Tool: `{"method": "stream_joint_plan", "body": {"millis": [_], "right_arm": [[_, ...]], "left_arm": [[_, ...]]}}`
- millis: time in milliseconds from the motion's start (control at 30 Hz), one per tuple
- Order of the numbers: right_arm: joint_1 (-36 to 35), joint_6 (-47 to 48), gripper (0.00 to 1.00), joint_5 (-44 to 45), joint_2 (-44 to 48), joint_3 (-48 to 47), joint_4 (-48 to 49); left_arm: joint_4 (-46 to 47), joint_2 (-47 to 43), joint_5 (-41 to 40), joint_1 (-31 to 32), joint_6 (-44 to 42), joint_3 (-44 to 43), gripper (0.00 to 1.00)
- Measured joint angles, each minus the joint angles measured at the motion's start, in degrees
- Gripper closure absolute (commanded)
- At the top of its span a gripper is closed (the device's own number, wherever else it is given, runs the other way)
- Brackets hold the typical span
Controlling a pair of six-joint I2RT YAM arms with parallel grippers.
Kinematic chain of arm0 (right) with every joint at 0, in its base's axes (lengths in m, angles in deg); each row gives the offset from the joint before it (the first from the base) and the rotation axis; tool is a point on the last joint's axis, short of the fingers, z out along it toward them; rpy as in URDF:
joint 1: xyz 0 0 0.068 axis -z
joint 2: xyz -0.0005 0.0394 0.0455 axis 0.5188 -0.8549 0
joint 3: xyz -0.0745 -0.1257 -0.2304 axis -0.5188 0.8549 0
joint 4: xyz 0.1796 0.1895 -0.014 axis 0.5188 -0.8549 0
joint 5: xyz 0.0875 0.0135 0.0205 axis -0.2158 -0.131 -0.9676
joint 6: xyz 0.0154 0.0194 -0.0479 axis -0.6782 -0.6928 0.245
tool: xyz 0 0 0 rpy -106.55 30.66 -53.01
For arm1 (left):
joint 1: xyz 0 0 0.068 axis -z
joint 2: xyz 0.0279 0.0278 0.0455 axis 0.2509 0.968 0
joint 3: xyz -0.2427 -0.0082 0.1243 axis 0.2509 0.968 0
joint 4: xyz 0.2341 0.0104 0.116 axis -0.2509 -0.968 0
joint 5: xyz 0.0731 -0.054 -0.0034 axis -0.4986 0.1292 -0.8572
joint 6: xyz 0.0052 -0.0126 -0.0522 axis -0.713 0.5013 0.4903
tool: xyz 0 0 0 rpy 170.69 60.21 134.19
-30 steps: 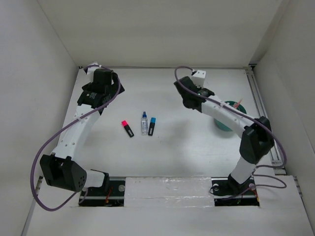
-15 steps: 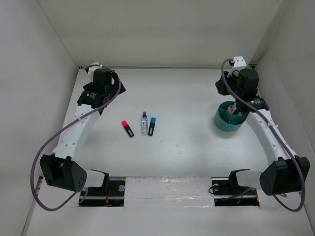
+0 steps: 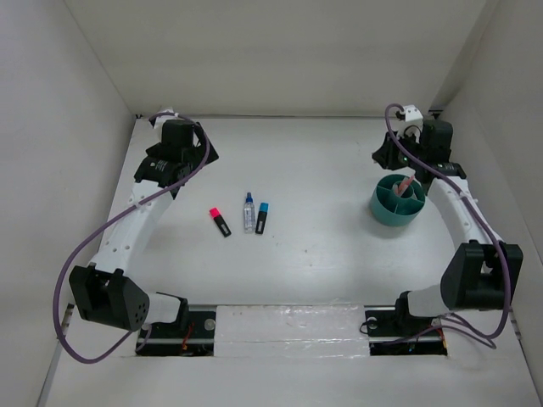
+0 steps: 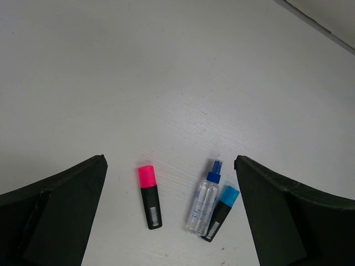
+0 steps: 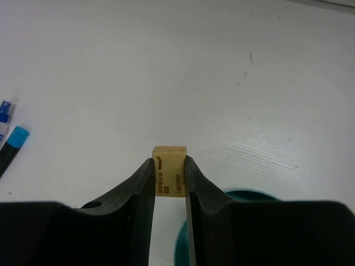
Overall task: Sort the stationery into containers
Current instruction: Place the stationery in the storage box.
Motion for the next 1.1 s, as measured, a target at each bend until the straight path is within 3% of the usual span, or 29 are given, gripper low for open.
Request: {"method": "stream_joint_plan", "body": {"millis": [467, 767, 1100], "right_arm": [[1.66, -2.89, 1.0, 13.2, 5.7, 5.35, 0.33], [1.57, -5.29, 1.0, 17.27, 6.1, 7.39, 0.55], [-1.57, -14.32, 1.0, 27.61, 5.42, 9.22, 1.11]], "left_arm": [[0.81, 0.0, 2.82, 0.0, -0.42, 0.11, 0.0], [1.4, -0.28, 3.56, 0.0, -0.46, 0.76, 0.0], [1.73, -0.55, 3.8, 0.0, -0.46, 0.85, 0.0]]}}
